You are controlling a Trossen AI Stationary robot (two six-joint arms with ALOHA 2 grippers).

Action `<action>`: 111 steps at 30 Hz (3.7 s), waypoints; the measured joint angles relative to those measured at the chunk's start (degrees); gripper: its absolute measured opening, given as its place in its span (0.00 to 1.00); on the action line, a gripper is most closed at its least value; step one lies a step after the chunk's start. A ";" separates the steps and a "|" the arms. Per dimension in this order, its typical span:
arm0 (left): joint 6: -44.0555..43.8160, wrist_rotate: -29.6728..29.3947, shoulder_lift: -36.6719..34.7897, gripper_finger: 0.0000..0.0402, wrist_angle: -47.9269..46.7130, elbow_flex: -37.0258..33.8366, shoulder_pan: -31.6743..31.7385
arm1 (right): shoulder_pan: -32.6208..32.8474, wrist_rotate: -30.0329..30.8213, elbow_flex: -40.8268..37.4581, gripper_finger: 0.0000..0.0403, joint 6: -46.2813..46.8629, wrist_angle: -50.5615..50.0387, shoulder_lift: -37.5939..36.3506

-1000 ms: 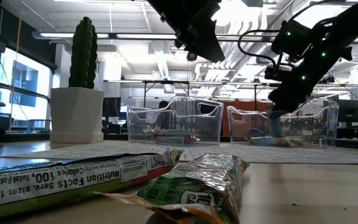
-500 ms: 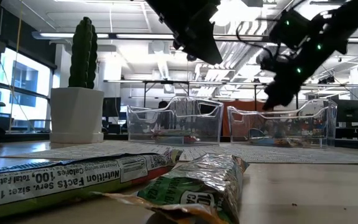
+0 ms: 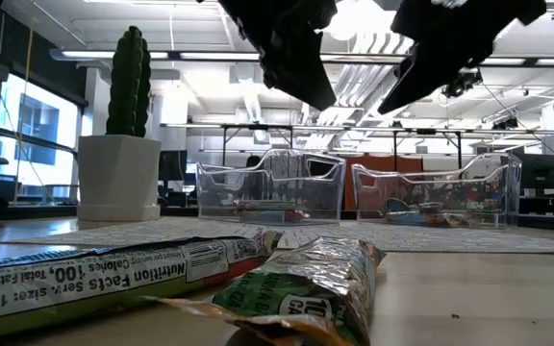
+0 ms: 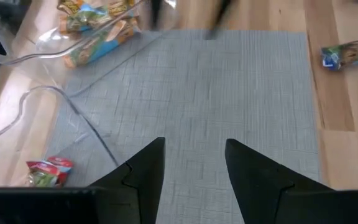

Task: Pick and place Granola Bars by type
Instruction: Put the blue granola bar into the bottom transparent bin

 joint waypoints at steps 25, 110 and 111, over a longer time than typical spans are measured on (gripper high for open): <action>-1.62 -0.15 0.00 0.40 -0.84 0.00 0.04 | 36.11 -17.60 -0.21 0.39 67.89 -10.86 17.47; -6.14 -26.82 -10.21 0.40 -51.60 34.13 1.95 | 11.51 -27.35 52.47 0.00 -7.89 51.44 68.68; -6.44 -26.38 -10.21 0.40 -51.61 34.12 1.95 | 11.82 -27.33 53.90 0.00 -8.98 52.08 69.86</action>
